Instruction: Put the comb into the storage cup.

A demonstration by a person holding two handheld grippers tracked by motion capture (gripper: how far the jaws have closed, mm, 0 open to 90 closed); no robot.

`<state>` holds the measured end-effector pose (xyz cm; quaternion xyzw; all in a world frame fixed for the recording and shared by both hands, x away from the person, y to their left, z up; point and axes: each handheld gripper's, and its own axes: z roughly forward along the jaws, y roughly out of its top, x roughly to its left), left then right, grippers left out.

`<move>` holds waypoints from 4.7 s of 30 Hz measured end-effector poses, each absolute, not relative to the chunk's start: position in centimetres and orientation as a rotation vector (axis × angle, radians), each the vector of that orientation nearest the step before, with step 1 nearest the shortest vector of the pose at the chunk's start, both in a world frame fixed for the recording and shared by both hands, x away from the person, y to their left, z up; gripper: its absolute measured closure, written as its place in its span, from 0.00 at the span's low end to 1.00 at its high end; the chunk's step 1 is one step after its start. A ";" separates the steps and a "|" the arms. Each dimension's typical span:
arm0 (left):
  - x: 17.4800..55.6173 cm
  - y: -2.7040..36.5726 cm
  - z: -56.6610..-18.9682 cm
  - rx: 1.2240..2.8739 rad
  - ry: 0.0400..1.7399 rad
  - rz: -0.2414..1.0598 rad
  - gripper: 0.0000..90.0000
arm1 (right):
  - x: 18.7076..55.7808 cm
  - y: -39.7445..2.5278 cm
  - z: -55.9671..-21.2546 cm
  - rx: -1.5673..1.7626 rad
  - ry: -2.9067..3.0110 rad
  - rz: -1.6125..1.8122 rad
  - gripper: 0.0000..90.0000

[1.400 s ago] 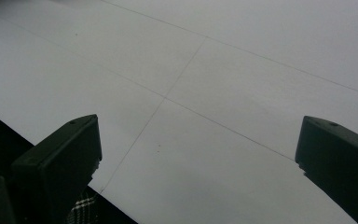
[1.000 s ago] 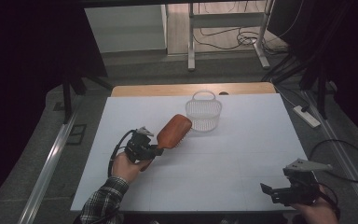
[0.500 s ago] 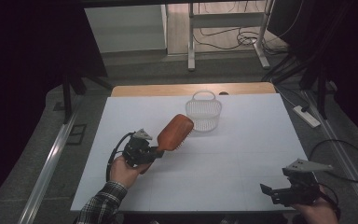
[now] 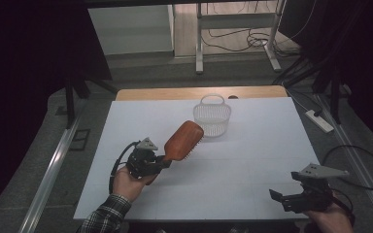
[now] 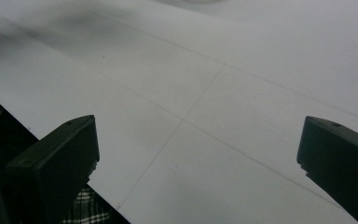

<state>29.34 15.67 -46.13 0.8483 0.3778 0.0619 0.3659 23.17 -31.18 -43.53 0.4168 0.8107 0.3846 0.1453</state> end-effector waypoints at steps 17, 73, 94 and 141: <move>27.4 16.1 -45.5 2.147 0.952 0.196 0.80 | 25.4 -29.4 -42.2 1.197 2.348 1.298 0.00; 27.5 12.6 -44.7 2.064 0.821 0.149 0.80 | 31.8 -18.3 -40.5 1.197 2.502 1.430 0.00; 27.3 11.7 -44.5 2.050 0.797 0.170 0.80 | 34.2 -14.3 -40.4 1.303 2.534 1.487 0.00; 28.1 10.3 -45.4 2.148 0.779 0.144 0.59 | 34.9 -14.5 -40.7 1.403 2.516 1.744 0.60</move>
